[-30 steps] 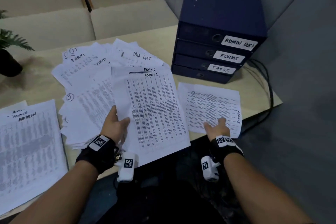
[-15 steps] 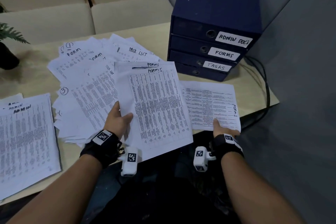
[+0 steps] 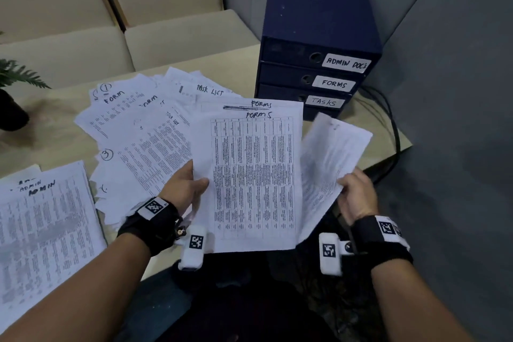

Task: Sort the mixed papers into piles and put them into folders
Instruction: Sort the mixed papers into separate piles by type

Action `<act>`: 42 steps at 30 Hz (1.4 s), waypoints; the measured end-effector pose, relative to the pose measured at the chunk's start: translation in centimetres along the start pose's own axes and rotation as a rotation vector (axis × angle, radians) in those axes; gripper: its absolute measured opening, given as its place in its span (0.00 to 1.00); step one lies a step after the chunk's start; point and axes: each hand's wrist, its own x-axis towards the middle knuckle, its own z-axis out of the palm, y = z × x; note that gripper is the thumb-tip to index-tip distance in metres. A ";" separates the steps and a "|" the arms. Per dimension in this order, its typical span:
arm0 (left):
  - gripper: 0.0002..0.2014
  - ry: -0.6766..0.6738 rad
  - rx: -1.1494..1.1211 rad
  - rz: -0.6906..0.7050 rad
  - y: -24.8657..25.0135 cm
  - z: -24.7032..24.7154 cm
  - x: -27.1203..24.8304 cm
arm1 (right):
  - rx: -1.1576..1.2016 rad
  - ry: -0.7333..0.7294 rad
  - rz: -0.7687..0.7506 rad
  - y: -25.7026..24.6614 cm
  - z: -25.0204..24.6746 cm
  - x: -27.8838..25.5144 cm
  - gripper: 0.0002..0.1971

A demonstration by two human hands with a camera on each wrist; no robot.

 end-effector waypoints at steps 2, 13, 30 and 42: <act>0.21 -0.035 -0.033 -0.031 0.0 0.1 0.0 | -0.004 -0.120 0.001 -0.6 1.3 -1.8 0.16; 0.21 -0.184 -0.304 -0.141 0.0 1.0 -1.1 | 0.224 -0.315 0.099 -2.2 5.6 -6.0 0.11; 0.20 -0.270 -0.472 -0.159 0.5 2.1 -2.6 | 0.358 -0.509 0.145 -3.4 6.0 -7.8 0.19; 0.18 0.170 -0.066 -0.011 -1.2 3.3 -2.7 | -0.695 -0.377 0.087 0.8 1.6 -6.2 0.16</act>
